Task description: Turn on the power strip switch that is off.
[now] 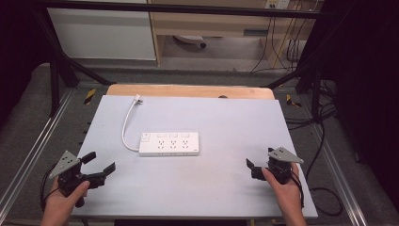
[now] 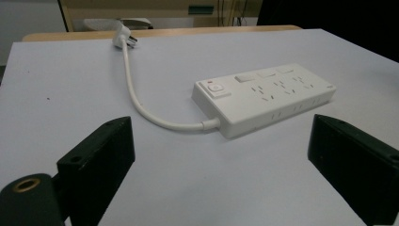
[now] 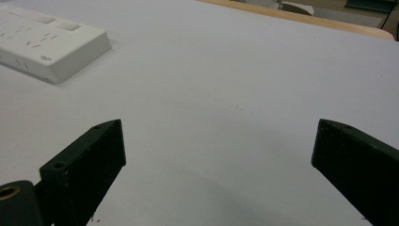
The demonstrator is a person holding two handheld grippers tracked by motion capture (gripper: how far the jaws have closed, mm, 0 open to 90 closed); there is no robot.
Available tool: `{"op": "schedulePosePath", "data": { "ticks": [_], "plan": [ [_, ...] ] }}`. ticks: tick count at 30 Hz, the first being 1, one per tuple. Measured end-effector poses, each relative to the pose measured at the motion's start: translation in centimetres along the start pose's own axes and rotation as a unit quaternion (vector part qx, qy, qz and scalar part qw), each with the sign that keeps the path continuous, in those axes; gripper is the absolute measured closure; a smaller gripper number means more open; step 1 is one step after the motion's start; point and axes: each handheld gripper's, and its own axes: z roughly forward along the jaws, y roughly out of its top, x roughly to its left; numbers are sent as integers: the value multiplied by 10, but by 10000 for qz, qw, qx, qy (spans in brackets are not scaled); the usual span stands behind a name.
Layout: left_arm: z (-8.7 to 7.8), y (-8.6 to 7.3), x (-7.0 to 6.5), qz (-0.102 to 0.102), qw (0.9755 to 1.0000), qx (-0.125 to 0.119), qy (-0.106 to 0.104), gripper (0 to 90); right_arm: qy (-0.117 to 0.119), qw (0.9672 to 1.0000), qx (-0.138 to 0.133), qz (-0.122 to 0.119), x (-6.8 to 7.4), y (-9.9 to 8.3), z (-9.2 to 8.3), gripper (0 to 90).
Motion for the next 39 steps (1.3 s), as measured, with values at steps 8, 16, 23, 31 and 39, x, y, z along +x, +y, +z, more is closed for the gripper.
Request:
{"op": "schedulePosePath", "data": {
  "ticks": [8,16,23,31,39],
  "plan": [
    [-3,4,0,-16,10000,-56,0,81,-223,9997,-44,107,-4,0,-1,36],
    [-3,13,-6,-23,9998,-182,-126,85,-22,10000,-25,23,1,2,1,36],
    [-1,24,-13,1,9992,-306,-256,84,198,9998,58,-27,5,1,5,35],
    [12,35,-27,71,9993,-230,-277,78,238,9997,55,-68,5,2,5,36],
    [17,51,-34,238,9986,-281,-374,79,261,9996,69,-76,6,1,5,35]
  ]
}}
